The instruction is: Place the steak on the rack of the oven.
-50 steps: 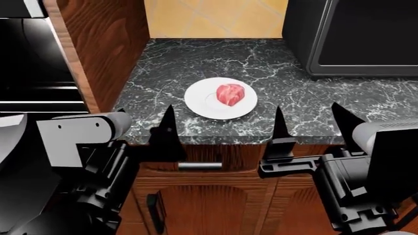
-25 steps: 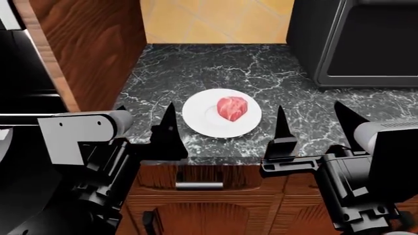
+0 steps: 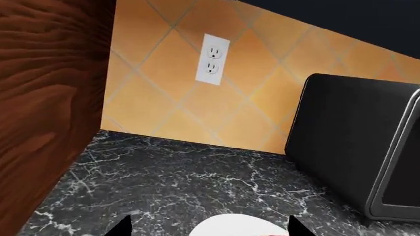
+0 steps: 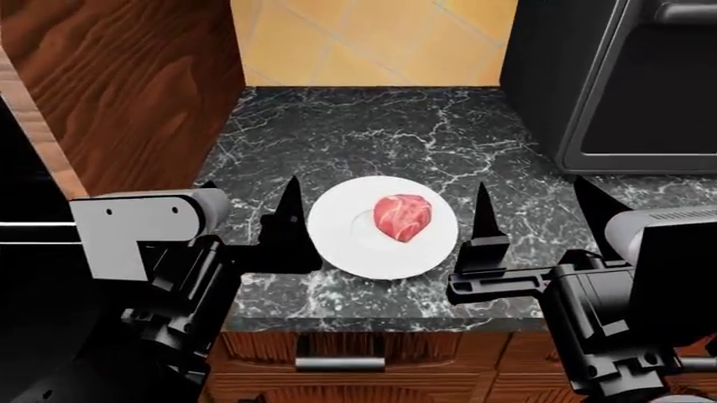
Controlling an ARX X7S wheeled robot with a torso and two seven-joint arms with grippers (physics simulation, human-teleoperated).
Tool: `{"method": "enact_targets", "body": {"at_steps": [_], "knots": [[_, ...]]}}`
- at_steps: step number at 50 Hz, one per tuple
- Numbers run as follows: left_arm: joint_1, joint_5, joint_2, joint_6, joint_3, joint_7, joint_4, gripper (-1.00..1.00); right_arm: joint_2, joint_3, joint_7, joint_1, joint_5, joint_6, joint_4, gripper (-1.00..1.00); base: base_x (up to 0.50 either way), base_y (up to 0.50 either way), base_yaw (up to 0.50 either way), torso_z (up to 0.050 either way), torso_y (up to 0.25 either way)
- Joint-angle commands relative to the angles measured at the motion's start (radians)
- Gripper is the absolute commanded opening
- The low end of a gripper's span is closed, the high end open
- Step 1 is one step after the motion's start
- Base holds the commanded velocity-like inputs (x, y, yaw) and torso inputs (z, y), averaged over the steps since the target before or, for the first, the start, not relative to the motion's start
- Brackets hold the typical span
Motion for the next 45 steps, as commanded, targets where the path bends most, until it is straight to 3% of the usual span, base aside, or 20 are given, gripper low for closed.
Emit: {"method": "enact_targets", "body": {"at_steps": [1,38,43,45], "knots": [[-0.005,-0.001,-0.008,0.008,0.010,-0.009,-0.009,1.00,0.007,-0.006,-0.002,-0.001,-0.006,-0.009,0.005,1.00,0.23,0.00,0.00,0.000,0.000],[-0.003,0.023,-0.034,0.058,0.049,0.005,-0.040,1.00,0.026,-0.046,-0.041,0.004,-0.030,-0.018,0.044,1.00,0.18,0.00,0.00,0.000,0.000],[-0.004,0.029,-0.037,0.069,0.054,0.015,-0.050,1.00,0.121,-0.017,-0.002,0.081,0.153,0.009,0.056,1.00,0.00,0.00,0.00,0.000,0.000],[-0.005,0.034,-0.040,0.073,0.055,0.018,-0.056,1.00,0.217,-0.045,0.010,0.219,0.368,0.042,0.058,1.00,0.00,0.00,0.00,0.000,0.000]]}}
